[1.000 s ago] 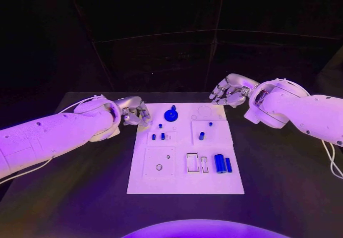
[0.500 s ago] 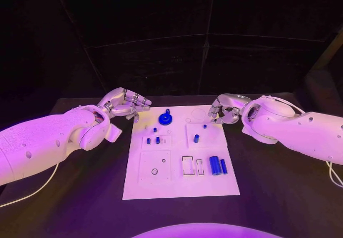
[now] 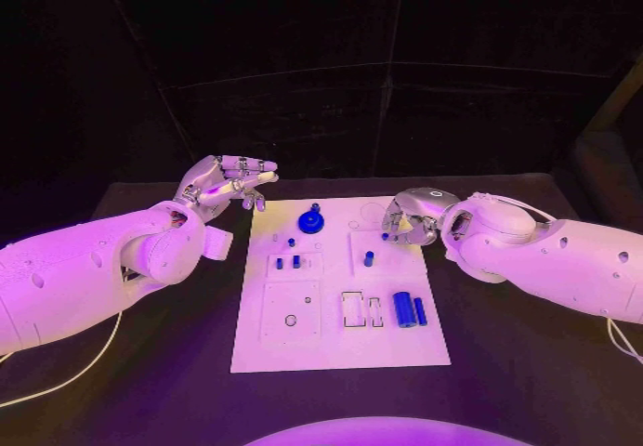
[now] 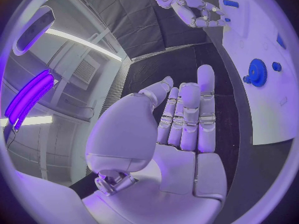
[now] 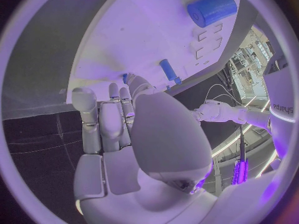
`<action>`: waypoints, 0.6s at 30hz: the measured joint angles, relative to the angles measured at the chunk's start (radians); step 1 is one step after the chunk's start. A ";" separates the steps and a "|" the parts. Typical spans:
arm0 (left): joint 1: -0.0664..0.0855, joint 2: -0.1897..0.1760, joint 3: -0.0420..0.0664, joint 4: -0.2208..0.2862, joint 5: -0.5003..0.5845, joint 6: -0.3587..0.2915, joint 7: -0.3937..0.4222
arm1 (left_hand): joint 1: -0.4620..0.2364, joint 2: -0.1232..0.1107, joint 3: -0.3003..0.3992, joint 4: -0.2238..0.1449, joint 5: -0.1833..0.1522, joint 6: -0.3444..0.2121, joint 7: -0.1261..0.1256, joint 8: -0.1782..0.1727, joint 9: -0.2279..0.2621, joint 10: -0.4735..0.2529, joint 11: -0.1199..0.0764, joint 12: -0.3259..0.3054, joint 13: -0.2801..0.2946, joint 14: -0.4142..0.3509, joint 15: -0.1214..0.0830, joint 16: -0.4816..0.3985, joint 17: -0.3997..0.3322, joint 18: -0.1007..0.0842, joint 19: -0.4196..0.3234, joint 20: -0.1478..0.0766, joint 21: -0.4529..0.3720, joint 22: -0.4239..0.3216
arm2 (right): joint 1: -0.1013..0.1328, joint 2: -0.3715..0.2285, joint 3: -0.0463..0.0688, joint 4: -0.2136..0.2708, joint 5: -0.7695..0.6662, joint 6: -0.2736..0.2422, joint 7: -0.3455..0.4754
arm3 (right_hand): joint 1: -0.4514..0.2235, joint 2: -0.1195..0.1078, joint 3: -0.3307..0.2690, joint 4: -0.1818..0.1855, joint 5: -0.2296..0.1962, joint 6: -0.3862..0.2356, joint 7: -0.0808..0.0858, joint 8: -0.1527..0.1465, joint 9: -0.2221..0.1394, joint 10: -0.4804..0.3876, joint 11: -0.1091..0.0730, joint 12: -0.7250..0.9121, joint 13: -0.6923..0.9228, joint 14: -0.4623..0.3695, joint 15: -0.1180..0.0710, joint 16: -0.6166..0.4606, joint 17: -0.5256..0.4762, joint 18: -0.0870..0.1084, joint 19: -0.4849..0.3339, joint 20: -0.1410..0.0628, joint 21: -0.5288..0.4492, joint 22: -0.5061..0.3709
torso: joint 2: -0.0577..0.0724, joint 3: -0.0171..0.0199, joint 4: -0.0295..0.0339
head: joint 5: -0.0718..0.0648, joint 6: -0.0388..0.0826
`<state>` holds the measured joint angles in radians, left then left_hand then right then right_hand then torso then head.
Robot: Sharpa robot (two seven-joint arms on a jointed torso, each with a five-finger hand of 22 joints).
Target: Assemble the parts on the task board
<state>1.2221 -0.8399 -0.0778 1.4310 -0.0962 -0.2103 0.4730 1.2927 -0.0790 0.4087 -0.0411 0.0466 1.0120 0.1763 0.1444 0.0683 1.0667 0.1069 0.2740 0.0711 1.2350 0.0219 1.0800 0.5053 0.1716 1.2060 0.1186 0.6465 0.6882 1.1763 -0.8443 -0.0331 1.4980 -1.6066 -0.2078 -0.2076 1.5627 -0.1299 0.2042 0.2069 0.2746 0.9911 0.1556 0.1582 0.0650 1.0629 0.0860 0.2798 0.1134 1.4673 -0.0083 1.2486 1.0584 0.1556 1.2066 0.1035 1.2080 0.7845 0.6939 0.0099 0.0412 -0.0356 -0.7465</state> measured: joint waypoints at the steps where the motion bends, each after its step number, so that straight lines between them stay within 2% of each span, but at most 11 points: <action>1: 0.000 0.000 0.000 0.000 0.008 0.000 0.002 | -0.008 -0.002 -0.006 0.006 0.000 -0.005 0.005 0.000 -0.001 -0.005 0.005 0.000 0.000 -0.009 0.002 -0.009 -0.014 0.000 -0.004 0.004 -0.006 -0.002 | -0.001 0.003 0.000 -0.001 -0.002 0.000 0.000 | 0.001 -0.001 0.008 -0.003 -0.004 0.000 0.000 -0.002 0.000 0.000 0.000 -0.002 -0.004 0.001 0.001 0.000 -0.001 0.000 0.002 0.002 0.003 0.004 | 0.000 0.0000 0.0000 | 0.002 0.000; 12: -0.002 0.003 0.000 -0.002 0.060 0.009 0.007 | -0.010 -0.004 -0.022 0.014 0.000 -0.013 0.013 0.000 -0.001 -0.016 0.009 0.000 0.000 -0.020 0.007 -0.018 -0.041 0.000 -0.007 0.007 -0.015 -0.012 | -0.003 0.027 0.000 -0.018 -0.019 0.003 -0.001 | 0.003 -0.001 0.053 -0.019 -0.012 0.007 0.006 -0.016 0.000 0.011 0.003 -0.007 -0.026 -0.002 0.005 0.000 -0.005 0.000 0.003 0.003 0.011 0.015 | 0.001 0.0005 0.0001 | 0.006 -0.006; 18: -0.002 0.005 0.000 -0.003 0.073 0.011 0.007 | -0.018 -0.004 -0.041 0.020 0.000 -0.014 0.014 0.000 -0.001 -0.024 0.009 0.009 0.000 -0.024 0.010 -0.018 -0.044 -0.001 -0.007 0.007 -0.023 -0.017 | -0.004 0.039 0.000 -0.030 -0.021 0.018 -0.001 | 0.008 -0.007 0.089 -0.037 -0.021 0.034 0.001 -0.016 0.002 0.038 -0.002 -0.007 -0.034 -0.002 0.005 0.012 0.003 0.000 0.007 0.000 0.019 0.027 | 0.001 0.0006 0.0005 | 0.006 -0.011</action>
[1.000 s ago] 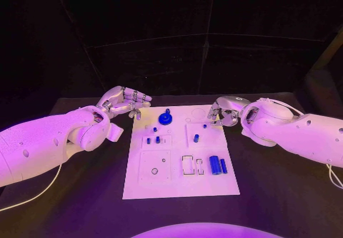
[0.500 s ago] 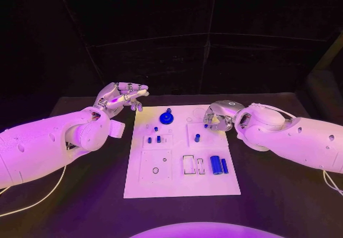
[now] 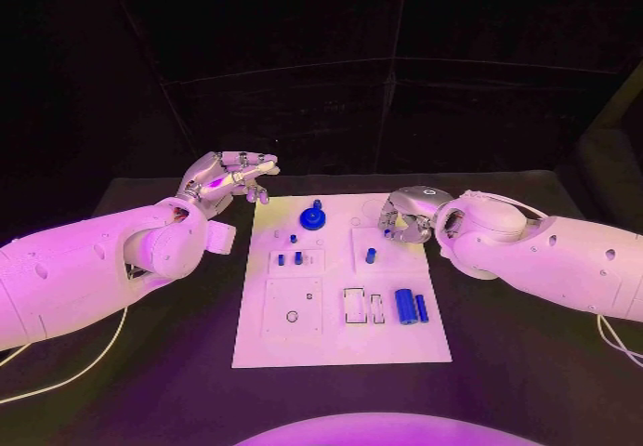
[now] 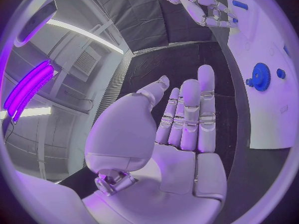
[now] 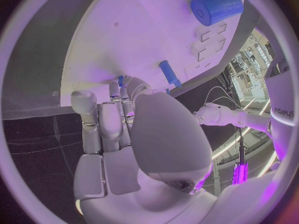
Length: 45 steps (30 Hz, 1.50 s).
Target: Assemble the parts on the task board
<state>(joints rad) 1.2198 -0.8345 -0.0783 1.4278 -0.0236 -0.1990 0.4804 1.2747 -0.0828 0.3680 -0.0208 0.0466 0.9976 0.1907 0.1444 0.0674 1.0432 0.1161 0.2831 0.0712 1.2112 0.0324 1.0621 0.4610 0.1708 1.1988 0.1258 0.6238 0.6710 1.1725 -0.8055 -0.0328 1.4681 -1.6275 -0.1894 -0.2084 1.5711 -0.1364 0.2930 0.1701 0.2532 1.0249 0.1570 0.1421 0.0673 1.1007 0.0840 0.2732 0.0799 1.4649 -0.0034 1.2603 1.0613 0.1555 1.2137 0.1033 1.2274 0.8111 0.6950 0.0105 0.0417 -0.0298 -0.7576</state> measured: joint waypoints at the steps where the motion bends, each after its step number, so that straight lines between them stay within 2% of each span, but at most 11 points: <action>1: 0.000 0.000 0.000 0.000 0.002 0.000 0.000 | 0.000 0.000 -0.001 -0.001 0.000 -0.002 0.002 0.000 0.000 0.000 0.000 0.000 0.000 0.000 0.000 0.000 0.000 0.000 0.000 0.000 0.000 0.000 | 0.000 0.001 0.000 -0.001 0.000 0.003 0.000 | 0.000 0.000 0.007 -0.001 0.000 0.002 -0.002 0.000 0.000 0.004 -0.004 0.000 -0.002 0.000 0.000 0.000 0.000 0.000 0.000 0.000 0.000 0.001 | 0.000 0.0000 0.0000 | 0.000 -0.001; 5: 0.000 0.000 0.000 -0.002 0.008 0.001 0.000 | 0.000 0.000 -0.004 0.002 0.000 -0.002 0.002 0.000 0.000 0.000 0.000 0.000 0.000 0.000 0.000 0.000 0.000 0.000 0.000 0.000 0.000 -0.001 | 0.000 0.004 0.001 -0.005 0.000 0.018 0.000 | 0.000 0.000 0.018 -0.010 -0.004 0.010 -0.003 0.000 0.000 0.011 -0.004 0.000 -0.005 0.000 0.000 0.000 -0.001 0.000 0.000 0.000 0.005 0.009 | 0.000 0.0001 0.0001 | 0.001 -0.003; 9: 0.000 0.001 0.000 -0.004 0.012 0.002 -0.002 | 0.000 0.000 -0.009 0.001 0.000 -0.006 -0.002 0.000 0.000 -0.004 0.004 0.000 0.001 0.000 0.000 0.000 -0.001 0.000 0.000 0.000 -0.004 -0.003 | 0.002 0.006 0.003 -0.007 -0.001 0.032 -0.002 | -0.011 -0.004 0.032 -0.010 -0.045 0.022 -0.006 0.000 0.001 0.023 -0.009 0.000 -0.008 0.000 0.000 0.000 -0.001 0.000 0.003 -0.004 0.012 0.019 | 0.000 0.0000 0.0001 | 0.002 -0.006; 18: 0.000 0.006 0.000 -0.008 0.017 0.010 -0.011 | 0.002 0.002 -0.014 -0.003 0.000 -0.006 -0.002 0.000 0.000 -0.010 0.002 0.007 0.001 -0.002 -0.002 0.000 -0.003 0.000 0.000 0.000 -0.008 -0.007 | 0.004 0.013 0.004 -0.008 -0.011 0.043 -0.013 | -0.017 -0.002 0.047 -0.020 -0.050 0.032 -0.010 0.000 0.001 0.031 -0.009 0.000 -0.010 0.000 0.000 0.000 -0.005 0.000 0.003 -0.004 0.015 0.024 | 0.000 0.0002 0.0001 | 0.003 -0.013; 20: 0.000 0.006 0.000 -0.009 0.017 0.011 -0.013 | 0.004 0.004 -0.013 -0.003 0.000 -0.006 -0.002 0.000 0.000 -0.011 0.003 0.007 0.001 -0.004 -0.004 0.000 -0.003 -0.001 0.000 0.000 -0.008 -0.007 | 0.003 0.014 0.004 -0.007 -0.018 0.042 -0.017 | -0.017 -0.002 0.059 -0.026 -0.061 0.041 -0.012 0.000 0.001 0.035 -0.013 0.004 -0.010 0.000 0.000 0.000 -0.005 0.000 0.003 -0.003 0.016 0.026 | 0.000 0.0002 0.0001 | 0.003 -0.013; 22: 0.000 0.006 0.000 -0.009 0.018 0.012 -0.015 | 0.004 0.004 -0.016 0.000 0.000 -0.007 -0.001 0.000 0.000 -0.011 0.003 0.011 0.001 -0.004 -0.004 0.000 -0.006 -0.001 0.000 0.000 -0.008 -0.008 | 0.001 0.015 0.004 -0.006 -0.025 0.038 -0.019 | -0.017 -0.001 0.080 -0.035 -0.076 0.050 -0.012 0.000 0.001 0.041 -0.013 0.005 -0.010 0.002 -0.003 0.000 -0.006 -0.003 0.009 -0.009 0.023 0.031 | -0.001 0.0002 0.0001 | 0.002 -0.014; 23: 0.000 0.006 0.000 -0.010 0.018 0.012 -0.016 | 0.004 0.004 -0.019 0.003 0.000 -0.010 0.002 0.000 0.000 -0.011 0.003 0.014 0.002 -0.004 -0.004 0.000 -0.006 -0.001 0.000 0.000 -0.008 -0.009 | 0.000 0.015 0.004 -0.006 -0.028 0.036 -0.020 | -0.019 0.000 0.090 -0.040 -0.080 0.054 -0.014 0.000 0.002 0.045 -0.016 0.005 -0.010 0.004 -0.004 0.000 -0.006 -0.016 0.009 -0.009 0.024 0.037 | -0.001 0.0001 0.0001 | 0.002 -0.014; 32: -0.001 0.005 0.000 -0.012 0.019 0.012 -0.019 | 0.004 0.004 -0.025 0.003 0.000 -0.010 0.002 0.000 0.000 -0.011 0.003 0.015 0.002 -0.004 -0.004 0.000 -0.007 -0.001 0.000 0.000 -0.011 -0.011 | -0.006 0.015 0.001 0.003 -0.050 0.008 -0.030 | -0.023 0.004 0.163 -0.082 -0.086 0.077 -0.016 -0.003 0.002 0.064 -0.018 0.011 -0.012 0.000 -0.008 0.004 -0.022 -0.016 0.032 -0.014 0.053 0.088 | -0.001 0.0002 0.0000 | 0.003 -0.015; 35: -0.001 0.004 0.000 -0.015 0.019 0.012 -0.020 | 0.004 0.004 -0.025 0.003 0.000 -0.010 0.002 0.000 0.000 -0.011 0.003 0.015 0.002 -0.004 -0.004 0.000 -0.007 -0.001 0.000 0.000 -0.012 -0.011 | -0.008 0.010 0.000 0.011 -0.056 -0.004 -0.031 | -0.039 0.006 0.188 -0.096 -0.067 0.086 -0.017 -0.007 0.002 0.064 -0.018 0.009 -0.012 0.000 -0.008 0.004 -0.023 -0.016 0.032 -0.014 0.061 0.096 | -0.001 0.0005 -0.0003 | 0.005 -0.016; 38: -0.001 0.003 0.000 -0.017 0.019 0.011 -0.021 | 0.004 0.004 -0.025 0.003 0.000 -0.010 0.002 0.000 0.000 -0.014 0.000 0.015 0.002 -0.004 -0.004 0.000 -0.007 -0.001 0.000 0.000 -0.012 -0.012 | -0.009 0.002 0.000 0.024 -0.060 -0.019 -0.032 | -0.048 -0.003 0.195 -0.104 -0.065 0.086 -0.017 -0.007 0.002 0.068 -0.014 0.013 -0.010 0.000 -0.008 0.004 -0.025 -0.016 0.032 -0.014 0.061 0.099 | -0.001 0.0009 -0.0006 | 0.005 -0.016; 45: -0.001 0.003 0.000 -0.021 0.020 0.009 -0.022 | 0.010 0.009 -0.025 0.003 0.000 -0.010 0.002 0.000 0.000 -0.014 0.000 0.019 0.003 -0.004 -0.004 0.000 -0.009 -0.001 0.000 0.000 -0.012 -0.012 | -0.007 -0.018 0.001 0.057 -0.066 -0.051 -0.032 | -0.057 -0.004 0.202 -0.108 -0.064 0.086 -0.017 -0.012 0.002 0.068 -0.014 0.014 -0.009 0.000 -0.008 0.004 -0.027 -0.016 0.036 -0.018 0.066 0.104 | -0.002 0.0006 -0.0006 | 0.003 -0.016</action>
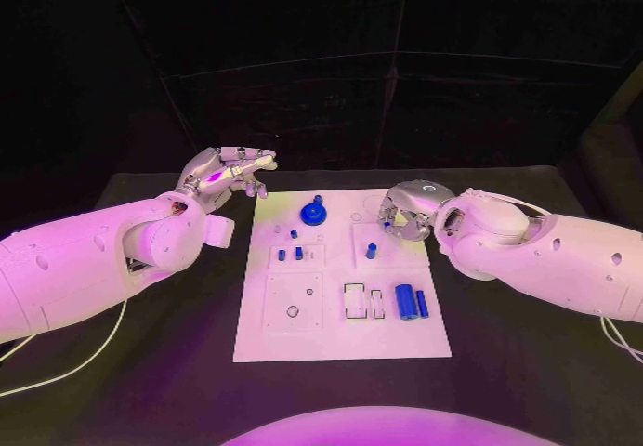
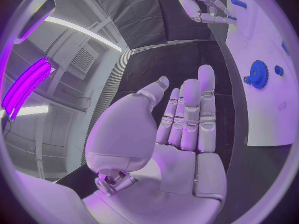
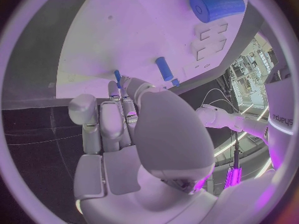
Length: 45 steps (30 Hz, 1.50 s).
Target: Assemble the parts on the task board
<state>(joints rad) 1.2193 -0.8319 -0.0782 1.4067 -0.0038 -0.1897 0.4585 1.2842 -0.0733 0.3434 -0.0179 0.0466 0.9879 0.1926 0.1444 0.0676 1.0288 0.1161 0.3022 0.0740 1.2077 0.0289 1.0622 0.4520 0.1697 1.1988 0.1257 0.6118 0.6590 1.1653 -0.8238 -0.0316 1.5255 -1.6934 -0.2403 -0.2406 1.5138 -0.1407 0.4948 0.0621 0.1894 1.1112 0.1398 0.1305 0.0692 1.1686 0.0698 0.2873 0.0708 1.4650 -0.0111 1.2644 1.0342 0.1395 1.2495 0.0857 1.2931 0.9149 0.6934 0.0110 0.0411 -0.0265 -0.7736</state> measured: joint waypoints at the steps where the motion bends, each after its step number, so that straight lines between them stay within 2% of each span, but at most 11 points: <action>1: 0.000 0.000 0.000 0.000 0.000 0.000 0.000 | 0.000 0.000 0.000 0.000 0.000 0.000 0.000 0.000 0.000 0.000 0.000 0.000 0.000 0.000 0.000 0.000 0.000 0.000 0.000 0.000 0.000 0.000 | 0.000 -0.001 0.000 0.001 0.000 -0.001 0.000 | 0.000 0.000 0.000 0.000 0.000 0.000 0.000 0.000 0.000 0.000 0.000 0.000 0.000 0.000 0.000 0.000 0.000 0.000 0.000 0.000 0.000 0.000 | 0.000 0.0000 0.0000 | 0.000 0.000; 11: 0.000 -0.003 0.000 -0.011 0.000 -0.006 0.000 | 0.000 0.000 -0.003 -0.003 0.000 0.000 0.000 0.000 0.000 0.000 0.000 0.000 0.000 0.000 0.000 0.000 0.000 0.000 0.000 0.000 0.000 0.000 | 0.005 -0.046 0.001 0.065 0.000 -0.023 -0.006 | -0.006 -0.006 0.012 -0.012 0.005 0.000 0.000 -0.004 0.000 0.000 0.000 0.000 0.000 0.000 0.000 0.000 -0.002 0.000 0.000 0.000 0.004 0.007 | 0.000 -0.0005 0.0006 | 0.002 0.003; 16: 0.000 -0.005 0.000 -0.014 0.001 -0.009 -0.001 | 0.000 0.000 -0.003 -0.003 0.000 0.000 0.000 0.000 0.000 0.000 0.000 0.000 0.000 0.000 0.000 0.000 0.000 0.000 0.000 0.000 0.000 0.000 | 0.011 -0.068 0.010 0.133 0.005 -0.039 -0.008 | -0.012 -0.012 0.016 -0.016 0.005 0.000 0.000 -0.004 0.000 0.000 0.000 0.000 0.000 0.000 0.000 0.000 -0.002 0.000 0.000 0.000 0.004 0.010 | 0.000 -0.0010 0.0006 | 0.004 0.005; 22: 0.000 -0.004 0.000 -0.016 0.001 -0.012 -0.001 | 0.000 0.000 -0.003 -0.003 0.000 0.000 0.000 0.000 0.000 0.000 0.000 0.000 0.000 0.000 0.000 0.000 0.000 0.000 0.000 0.000 0.000 0.000 | 0.014 -0.067 0.019 0.214 0.040 -0.103 0.020 | -0.012 -0.012 0.020 -0.020 0.005 0.000 0.000 -0.004 0.000 0.000 0.000 0.000 0.000 0.000 0.000 0.000 0.000 0.000 0.003 0.004 0.009 0.016 | 0.001 -0.0012 0.0005 | 0.000 0.007; 27: 0.000 -0.003 0.000 -0.014 0.001 -0.014 -0.001 | 0.000 0.000 -0.003 -0.003 0.000 0.000 0.000 0.000 0.000 0.000 0.000 0.000 0.000 0.000 0.000 0.000 0.000 0.000 0.000 0.000 0.000 0.000 | 0.014 -0.033 0.021 0.237 0.072 -0.151 0.049 | -0.014 -0.009 0.026 -0.026 0.011 0.003 0.003 -0.009 0.000 0.000 0.000 -0.001 0.000 0.000 0.000 0.004 0.001 0.000 0.003 0.004 0.009 0.017 | 0.001 -0.0015 0.0006 | 0.016 0.003; 33: 0.001 0.001 0.000 -0.009 0.001 -0.015 -0.001 | 0.000 0.000 -0.003 -0.003 0.000 0.000 0.000 0.000 0.000 0.000 0.000 0.000 0.000 0.000 0.000 0.000 0.000 0.000 0.000 0.000 0.000 -0.001 | 0.008 0.025 0.021 0.217 0.096 -0.171 0.077 | -0.024 -0.008 0.029 -0.029 0.011 0.003 0.003 -0.009 0.000 0.000 0.000 -0.001 0.000 0.000 0.000 0.004 0.001 0.000 0.003 0.004 0.009 0.017 | 0.001 -0.0030 0.0017 | 0.040 0.005; 36: 0.001 0.003 0.000 -0.006 0.001 -0.016 -0.002 | 0.000 0.000 -0.003 -0.003 0.000 0.000 0.000 0.000 0.000 0.000 0.000 0.000 0.000 0.000 0.000 0.000 -0.001 0.000 0.000 0.000 0.000 -0.002 | -0.010 0.052 0.019 0.199 0.104 -0.173 0.090 | -0.024 -0.008 0.029 -0.029 0.016 0.003 0.003 -0.009 0.000 0.000 0.000 -0.001 0.000 0.000 0.000 0.004 0.001 0.000 0.003 0.004 0.009 0.017 | 0.001 -0.0029 0.0016 | 0.055 0.004; 42: 0.001 0.012 0.000 -0.004 0.001 -0.016 -0.002 | 0.000 0.000 -0.003 -0.003 0.000 0.000 0.000 0.000 0.000 0.000 0.000 0.000 0.000 0.000 0.000 0.000 -0.001 0.000 0.000 0.000 0.000 -0.002 | -0.056 0.100 0.017 0.165 0.112 -0.169 0.111 | -0.024 -0.008 0.034 -0.029 0.016 0.003 0.003 -0.009 -0.001 0.000 0.000 -0.001 0.000 0.000 0.000 0.004 0.001 0.000 0.003 0.004 0.009 0.017 | 0.000 -0.0025 0.0016 | 0.082 -0.007; 45: 0.001 0.016 0.000 -0.004 0.001 -0.016 -0.003 | 0.000 0.000 -0.003 -0.003 0.000 0.000 0.000 0.000 0.000 0.000 0.000 0.000 0.000 0.000 0.000 0.000 -0.001 0.000 0.000 0.000 0.000 -0.002 | -0.076 0.120 0.016 0.149 0.113 -0.164 0.119 | -0.024 -0.008 0.041 -0.035 0.020 0.003 0.003 -0.015 -0.001 0.000 0.000 -0.003 0.000 0.000 0.000 0.004 0.001 0.000 0.003 0.004 0.009 0.016 | 0.000 -0.0024 0.0016 | 0.090 -0.009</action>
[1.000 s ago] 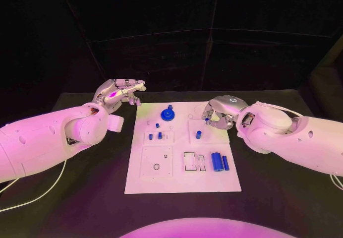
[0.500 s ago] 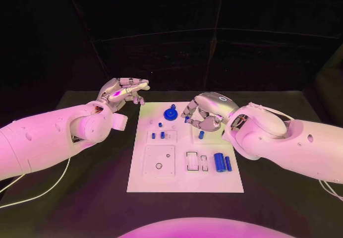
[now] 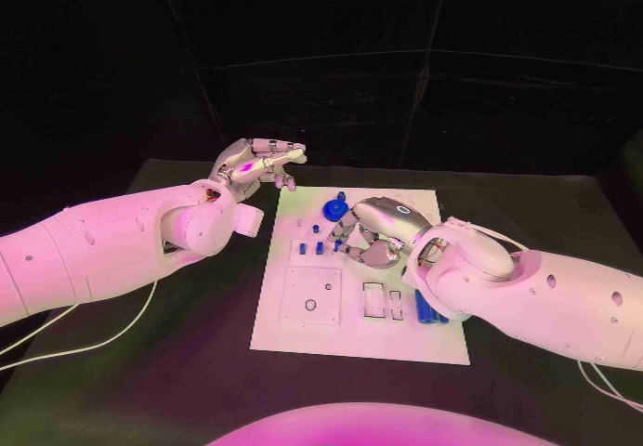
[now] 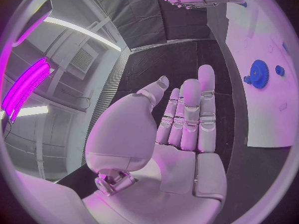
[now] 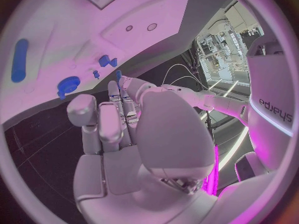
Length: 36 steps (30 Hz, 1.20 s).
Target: Assemble the parts on the task board
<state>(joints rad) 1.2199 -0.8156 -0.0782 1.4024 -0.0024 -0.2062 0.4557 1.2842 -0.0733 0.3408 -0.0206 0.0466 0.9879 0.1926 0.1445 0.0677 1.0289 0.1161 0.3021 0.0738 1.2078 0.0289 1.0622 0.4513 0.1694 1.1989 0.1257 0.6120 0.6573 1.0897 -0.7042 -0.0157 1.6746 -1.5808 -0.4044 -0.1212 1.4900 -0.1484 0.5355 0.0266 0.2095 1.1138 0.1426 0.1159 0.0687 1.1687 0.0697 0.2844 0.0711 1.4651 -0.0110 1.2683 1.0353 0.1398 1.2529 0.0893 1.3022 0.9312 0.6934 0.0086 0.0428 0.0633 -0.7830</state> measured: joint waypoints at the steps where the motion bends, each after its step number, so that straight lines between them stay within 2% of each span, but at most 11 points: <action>1: 0.000 0.001 0.000 0.000 0.000 0.000 0.000 | 0.000 0.000 0.000 0.000 0.000 0.000 0.000 0.000 0.000 0.000 0.000 0.000 0.000 0.000 0.000 0.000 0.000 0.000 0.000 0.000 0.000 0.000 | -0.006 0.006 0.000 -0.005 0.000 0.002 0.002 | 0.000 0.000 0.000 0.000 0.000 0.000 0.000 0.000 0.000 0.000 0.000 0.000 0.000 0.000 0.000 0.000 0.000 0.000 0.000 0.000 0.000 0.000 | 0.000 0.0001 0.0000 | 0.001 0.000; 4: 0.000 0.005 0.000 0.000 0.000 0.000 0.000 | 0.000 0.000 0.000 0.000 0.000 0.000 0.000 0.000 0.000 0.000 0.000 0.000 0.000 0.000 0.000 0.000 0.000 0.000 0.000 0.000 0.000 0.000 | -0.021 0.023 -0.004 -0.020 -0.003 0.010 0.007 | 0.000 0.000 0.001 -0.001 0.000 0.000 0.000 0.000 0.000 0.000 0.000 0.000 0.000 0.000 0.000 0.004 0.001 0.000 0.000 0.000 0.000 0.000 | 0.000 0.0005 -0.0004 | 0.005 0.000; 7: 0.000 0.007 0.000 0.000 0.000 0.000 -0.001 | 0.000 0.000 -0.002 0.002 0.000 0.000 0.000 0.003 0.000 0.000 0.000 0.001 0.000 0.000 0.000 0.000 0.000 0.000 0.000 0.000 0.000 0.000 | -0.031 0.030 -0.017 -0.029 -0.007 0.021 0.011 | 0.000 0.000 0.003 -0.003 0.000 0.000 0.000 0.000 0.000 0.000 0.000 0.000 0.000 0.000 0.000 0.004 0.001 0.000 0.000 0.000 0.000 0.000 | 0.001 0.0005 -0.0008 | 0.009 0.002; 13: 0.000 0.008 0.000 -0.001 0.000 0.000 -0.001 | 0.004 0.004 -0.003 0.003 0.000 0.000 0.000 0.004 0.000 0.000 0.000 0.004 0.000 0.000 0.000 0.000 0.000 0.000 0.000 0.000 -0.004 -0.001 | -0.042 0.037 -0.025 -0.042 -0.019 0.043 0.013 | -0.005 -0.005 0.005 -0.005 0.000 0.000 0.000 0.000 0.000 0.000 0.000 0.000 0.000 0.000 0.000 0.004 0.001 0.000 0.000 0.000 0.006 0.000 | 0.001 0.0006 -0.0021 | 0.013 -0.002; 22: 0.001 0.010 0.000 -0.001 0.000 0.000 -0.002 | 0.004 0.004 -0.003 0.003 0.000 0.000 0.000 0.004 0.000 0.000 0.000 0.004 0.000 0.000 0.000 0.000 -0.001 0.000 0.000 0.000 -0.004 -0.001 | -0.054 0.044 -0.028 -0.049 -0.034 0.074 0.014 | -0.005 -0.005 0.002 -0.008 0.000 0.000 0.000 0.000 -0.001 0.000 0.000 0.000 0.000 0.000 0.000 0.004 0.001 0.000 0.000 0.000 0.006 -0.002 | 0.001 0.0007 -0.0023 | 0.012 -0.008; 36: 0.001 0.010 0.000 -0.003 0.001 0.000 -0.006 | 0.004 0.004 -0.006 0.000 0.000 0.000 0.000 0.004 0.000 0.000 0.000 0.004 0.000 0.000 0.000 0.000 -0.001 0.000 0.000 0.000 -0.004 -0.002 | -0.066 0.057 -0.029 -0.053 -0.048 0.094 0.014 | -0.005 -0.005 0.002 -0.008 0.000 0.000 0.000 0.000 -0.001 0.000 0.000 0.000 -0.001 0.000 0.000 0.004 0.001 0.000 0.000 0.000 0.006 -0.003 | 0.001 0.0012 -0.0022 | 0.020 -0.016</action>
<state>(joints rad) 1.2206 -0.8058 -0.0782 1.3993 -0.0018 -0.2066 0.4499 1.2880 -0.0696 0.3353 -0.0207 0.0466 0.9880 0.1926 0.1482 0.0677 1.0289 0.1161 0.3060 0.0737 1.2078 0.0289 1.0622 0.4506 0.1692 1.1989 0.1257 0.6081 0.6556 1.0240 -0.6472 -0.0446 1.6212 -1.6293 -0.3107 -0.1069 1.4851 -0.1537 0.5378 0.0182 0.2097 1.1136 0.1427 0.1158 0.0678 1.1687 0.0696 0.2844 0.0706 1.4651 -0.0110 1.2720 1.0360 0.1399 1.2528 0.0892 1.3079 0.9280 0.6941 0.0098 0.0406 0.0835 -0.7995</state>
